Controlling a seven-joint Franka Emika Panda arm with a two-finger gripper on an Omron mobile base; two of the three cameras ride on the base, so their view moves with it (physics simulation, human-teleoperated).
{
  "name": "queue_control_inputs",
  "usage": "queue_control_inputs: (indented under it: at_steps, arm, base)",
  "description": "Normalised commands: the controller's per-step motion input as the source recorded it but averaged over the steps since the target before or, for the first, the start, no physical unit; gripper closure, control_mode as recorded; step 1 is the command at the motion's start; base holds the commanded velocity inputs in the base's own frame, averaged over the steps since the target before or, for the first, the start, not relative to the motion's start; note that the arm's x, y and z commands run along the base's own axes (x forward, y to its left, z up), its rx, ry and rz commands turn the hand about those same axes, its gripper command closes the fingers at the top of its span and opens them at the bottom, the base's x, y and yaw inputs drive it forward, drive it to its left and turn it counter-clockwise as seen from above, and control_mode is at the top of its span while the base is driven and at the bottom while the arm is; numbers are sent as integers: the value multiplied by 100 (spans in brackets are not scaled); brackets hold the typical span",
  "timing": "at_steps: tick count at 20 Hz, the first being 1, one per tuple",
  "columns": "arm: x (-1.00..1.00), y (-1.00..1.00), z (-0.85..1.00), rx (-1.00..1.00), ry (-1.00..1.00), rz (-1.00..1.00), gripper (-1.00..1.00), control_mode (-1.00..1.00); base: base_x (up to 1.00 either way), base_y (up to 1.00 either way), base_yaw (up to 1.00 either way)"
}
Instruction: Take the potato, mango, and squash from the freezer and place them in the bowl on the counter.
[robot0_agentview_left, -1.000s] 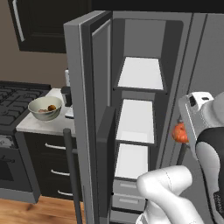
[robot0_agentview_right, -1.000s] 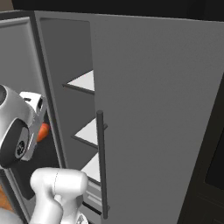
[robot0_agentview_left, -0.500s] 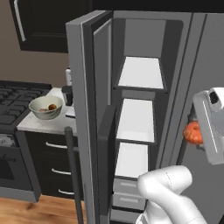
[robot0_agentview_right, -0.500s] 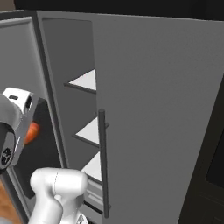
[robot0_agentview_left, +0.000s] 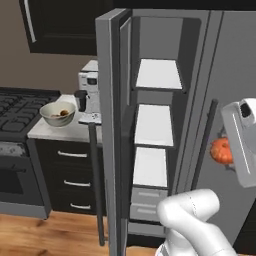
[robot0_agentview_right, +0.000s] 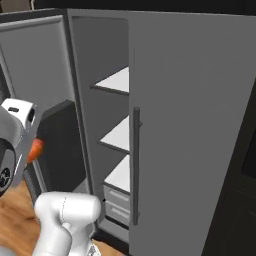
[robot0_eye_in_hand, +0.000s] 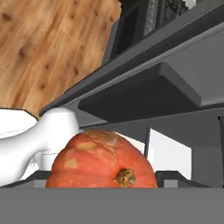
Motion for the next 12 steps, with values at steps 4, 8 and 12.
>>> queue_control_inputs:
  at_steps: [4, 8, 12]
  arm:
    - [0, 0, 0, 0, 0, 0, 100, 100]
    - [0, 0, 0, 0, 0, 0, 100, 100]
    - [0, 0, 0, 0, 0, 0, 100, 100]
  base:
    - [-70, 100, 0]
    - [-82, 100, -1]
    - [-81, 100, -7]
